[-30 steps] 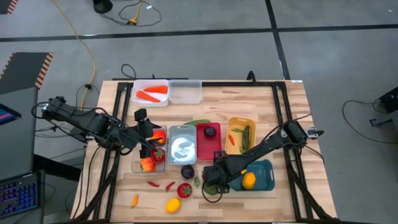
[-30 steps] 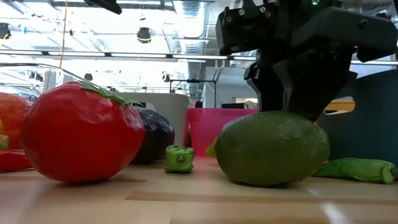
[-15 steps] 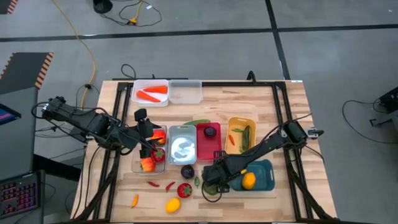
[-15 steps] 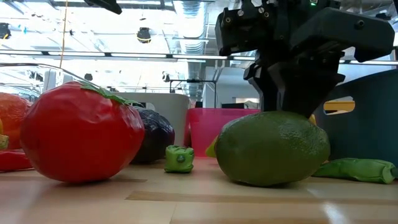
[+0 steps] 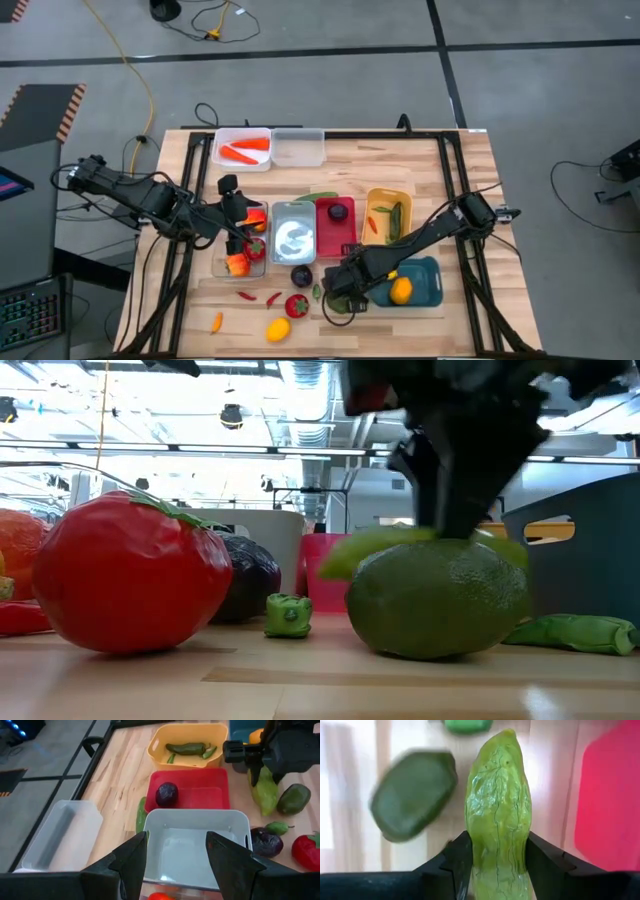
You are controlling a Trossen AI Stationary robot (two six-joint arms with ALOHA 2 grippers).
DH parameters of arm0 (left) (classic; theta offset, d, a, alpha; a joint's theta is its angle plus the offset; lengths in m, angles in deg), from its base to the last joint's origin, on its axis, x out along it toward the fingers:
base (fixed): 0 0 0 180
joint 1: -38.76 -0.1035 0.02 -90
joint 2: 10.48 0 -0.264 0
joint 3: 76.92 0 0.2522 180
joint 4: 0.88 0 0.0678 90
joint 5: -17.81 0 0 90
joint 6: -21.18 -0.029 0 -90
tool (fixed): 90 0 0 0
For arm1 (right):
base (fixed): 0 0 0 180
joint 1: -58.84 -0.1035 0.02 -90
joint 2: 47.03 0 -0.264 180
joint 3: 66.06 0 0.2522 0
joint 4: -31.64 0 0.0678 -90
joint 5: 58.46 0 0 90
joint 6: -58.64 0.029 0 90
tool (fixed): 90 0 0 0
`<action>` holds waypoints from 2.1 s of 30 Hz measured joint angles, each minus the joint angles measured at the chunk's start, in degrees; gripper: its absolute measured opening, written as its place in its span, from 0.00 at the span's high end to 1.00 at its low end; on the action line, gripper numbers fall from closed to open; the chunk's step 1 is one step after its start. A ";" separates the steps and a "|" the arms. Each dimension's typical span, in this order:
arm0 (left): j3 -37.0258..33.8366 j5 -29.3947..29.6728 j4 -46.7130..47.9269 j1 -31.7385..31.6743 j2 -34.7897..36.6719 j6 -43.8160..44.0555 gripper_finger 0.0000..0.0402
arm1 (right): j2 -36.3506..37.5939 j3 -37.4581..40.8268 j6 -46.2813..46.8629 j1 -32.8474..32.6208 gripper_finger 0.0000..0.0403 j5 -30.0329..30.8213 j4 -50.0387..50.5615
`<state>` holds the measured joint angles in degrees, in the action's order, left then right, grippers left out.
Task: Sort produce into baskets
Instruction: Put the cucumber into the top transparent bin
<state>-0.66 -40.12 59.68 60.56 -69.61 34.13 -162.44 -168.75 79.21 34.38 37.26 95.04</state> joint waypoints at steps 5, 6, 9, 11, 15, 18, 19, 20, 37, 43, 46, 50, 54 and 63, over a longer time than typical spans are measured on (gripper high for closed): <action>0.00 0.04 -1.56 0.00 1.03 -2.22 0.52 | -0.02 -4.30 -1.86 0.67 0.55 0.02 2.14; 0.00 0.09 -1.62 -0.02 1.49 -2.49 0.52 | -0.02 -5.31 -2.39 0.74 0.55 0.02 2.97; 0.00 0.11 -1.53 -0.02 3.55 -2.66 0.52 | -0.04 -9.08 -5.10 1.27 0.54 0.04 6.71; 0.00 0.15 -1.53 -0.02 5.38 -2.57 0.52 | -0.02 -11.45 -7.42 1.82 0.54 0.04 8.77; 0.00 0.17 -1.45 -0.02 8.93 -2.31 0.52 | -0.04 -16.30 -11.85 3.72 0.54 0.14 13.69; 0.00 0.23 -1.31 -0.02 11.43 -2.80 0.52 | -0.02 -19.24 -16.03 6.22 0.54 0.20 15.77; 0.00 0.28 -1.31 -0.02 12.17 -3.28 0.52 | -0.02 -20.11 -17.55 7.27 0.54 0.20 16.47; 0.00 0.28 -1.29 -0.02 12.81 -3.84 0.52 | -0.02 -20.90 -19.07 8.40 0.54 0.20 16.92; 0.00 7.30 0.04 -0.04 20.72 -8.69 0.52 | -0.07 -25.24 -49.33 36.74 0.54 0.39 3.46; 0.00 12.40 -0.03 -0.04 21.81 -4.49 0.52 | -0.07 -25.24 -49.54 44.37 0.53 0.30 -9.93; 0.00 15.47 -0.11 -0.04 21.84 -3.42 0.52 | -0.07 -25.24 -49.53 46.75 0.53 -0.52 -13.37; 0.00 16.44 0.02 -0.04 21.67 -4.89 0.52 | -0.11 -25.24 -49.51 48.69 0.52 -2.93 -14.26; 0.00 16.22 0.49 -0.04 21.38 -5.81 0.52 | -0.15 -25.24 -48.72 49.36 0.52 -3.32 -14.34; 0.00 16.20 2.67 -0.04 21.29 -5.76 0.52 | -0.15 -25.24 -47.64 49.36 0.52 -4.86 -14.34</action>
<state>-0.66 -23.92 62.35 60.52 -48.32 28.36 -162.59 -193.99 31.57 83.74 32.40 80.70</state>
